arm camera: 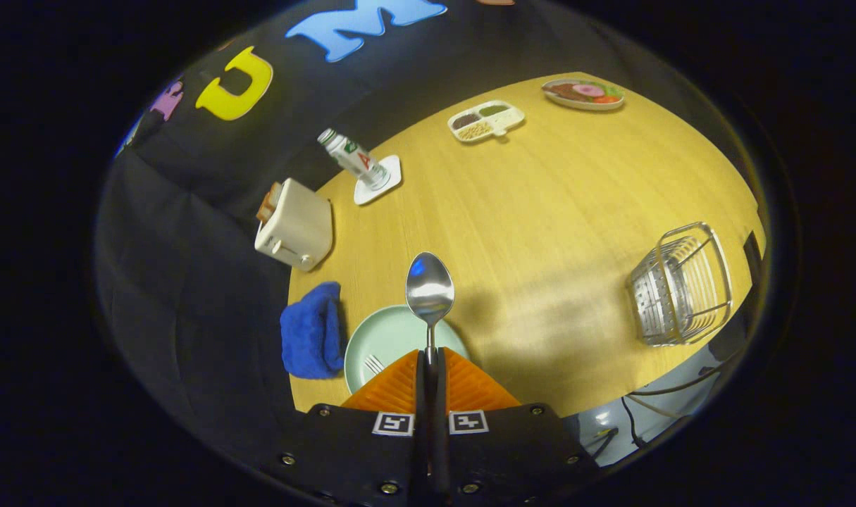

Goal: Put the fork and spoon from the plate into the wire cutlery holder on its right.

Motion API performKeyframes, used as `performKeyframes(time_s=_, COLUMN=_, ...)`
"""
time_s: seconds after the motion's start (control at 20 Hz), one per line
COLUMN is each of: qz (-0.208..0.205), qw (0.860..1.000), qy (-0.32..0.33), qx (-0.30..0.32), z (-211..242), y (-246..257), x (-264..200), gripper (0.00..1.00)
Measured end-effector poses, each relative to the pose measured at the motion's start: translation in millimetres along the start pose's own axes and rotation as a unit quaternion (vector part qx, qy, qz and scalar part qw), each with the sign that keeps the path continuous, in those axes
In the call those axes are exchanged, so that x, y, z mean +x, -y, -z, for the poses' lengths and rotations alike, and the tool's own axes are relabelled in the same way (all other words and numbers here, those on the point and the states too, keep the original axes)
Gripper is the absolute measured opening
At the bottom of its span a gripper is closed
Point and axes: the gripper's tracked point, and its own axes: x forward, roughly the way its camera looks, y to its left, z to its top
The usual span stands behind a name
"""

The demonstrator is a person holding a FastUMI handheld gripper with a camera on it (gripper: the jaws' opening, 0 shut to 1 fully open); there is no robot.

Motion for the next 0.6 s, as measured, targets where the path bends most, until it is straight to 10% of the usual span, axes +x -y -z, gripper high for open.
performKeyframes(time_s=0.6, qz=0.106, qw=0.990, qy=0.067, qx=0.058, z=-35, y=137, x=-84, gripper=0.04)
